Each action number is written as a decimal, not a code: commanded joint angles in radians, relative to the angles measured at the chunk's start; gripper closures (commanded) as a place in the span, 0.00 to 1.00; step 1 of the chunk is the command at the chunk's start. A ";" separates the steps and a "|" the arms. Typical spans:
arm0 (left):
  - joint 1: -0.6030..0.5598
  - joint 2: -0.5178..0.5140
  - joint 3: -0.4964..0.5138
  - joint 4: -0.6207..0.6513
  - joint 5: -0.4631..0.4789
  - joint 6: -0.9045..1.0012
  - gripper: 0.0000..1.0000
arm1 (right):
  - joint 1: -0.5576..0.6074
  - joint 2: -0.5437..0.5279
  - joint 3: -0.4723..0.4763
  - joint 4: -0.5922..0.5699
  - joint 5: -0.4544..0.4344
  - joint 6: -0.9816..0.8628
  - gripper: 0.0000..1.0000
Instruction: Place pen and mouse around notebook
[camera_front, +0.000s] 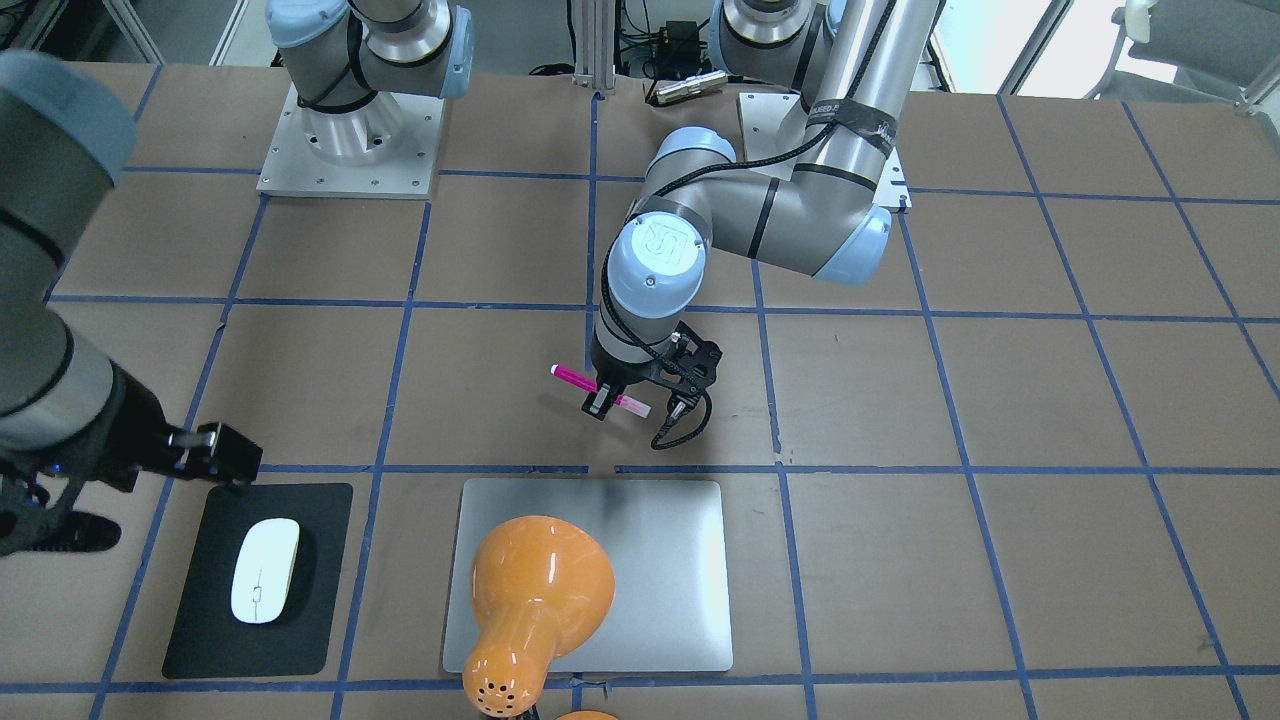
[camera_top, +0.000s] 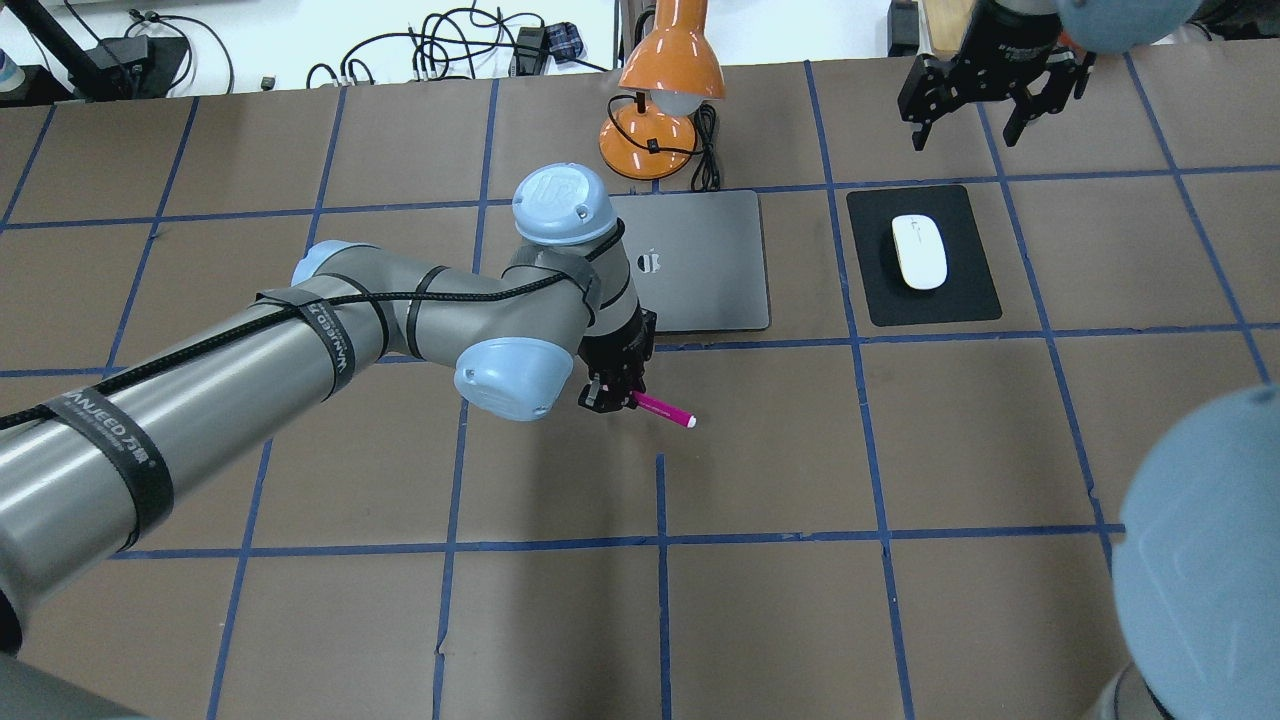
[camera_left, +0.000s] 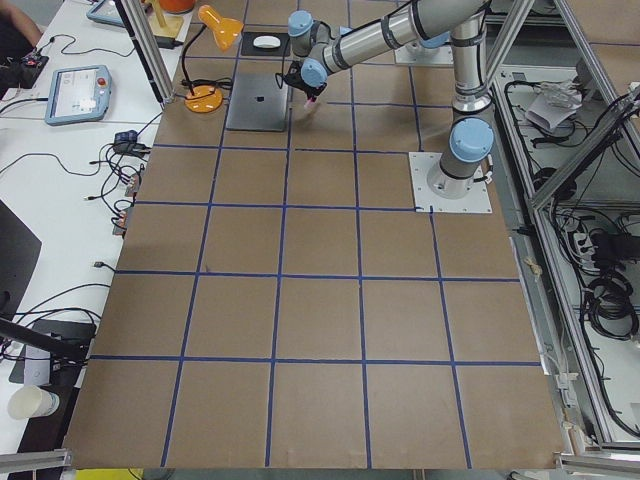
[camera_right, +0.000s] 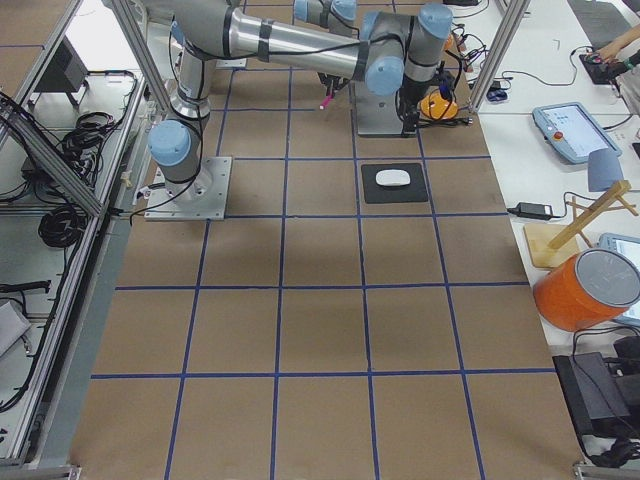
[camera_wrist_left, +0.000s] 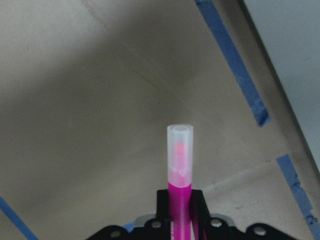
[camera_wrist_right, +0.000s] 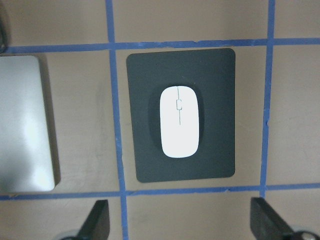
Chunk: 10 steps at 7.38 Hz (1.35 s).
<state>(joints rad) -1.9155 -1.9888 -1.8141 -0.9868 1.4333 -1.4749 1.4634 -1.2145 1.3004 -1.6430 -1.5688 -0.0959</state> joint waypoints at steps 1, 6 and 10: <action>-0.007 -0.015 0.009 0.002 -0.025 -0.166 1.00 | 0.015 -0.187 0.101 0.058 0.061 0.013 0.00; -0.007 -0.059 0.009 0.030 -0.034 -0.268 1.00 | 0.049 -0.343 0.332 -0.054 -0.037 0.025 0.00; -0.007 -0.067 0.010 0.036 -0.034 -0.269 0.38 | 0.072 -0.220 0.125 0.070 -0.020 0.025 0.00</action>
<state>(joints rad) -1.9211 -2.0515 -1.8050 -0.9528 1.3990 -1.7446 1.5320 -1.4714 1.4793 -1.6264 -1.5980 -0.0694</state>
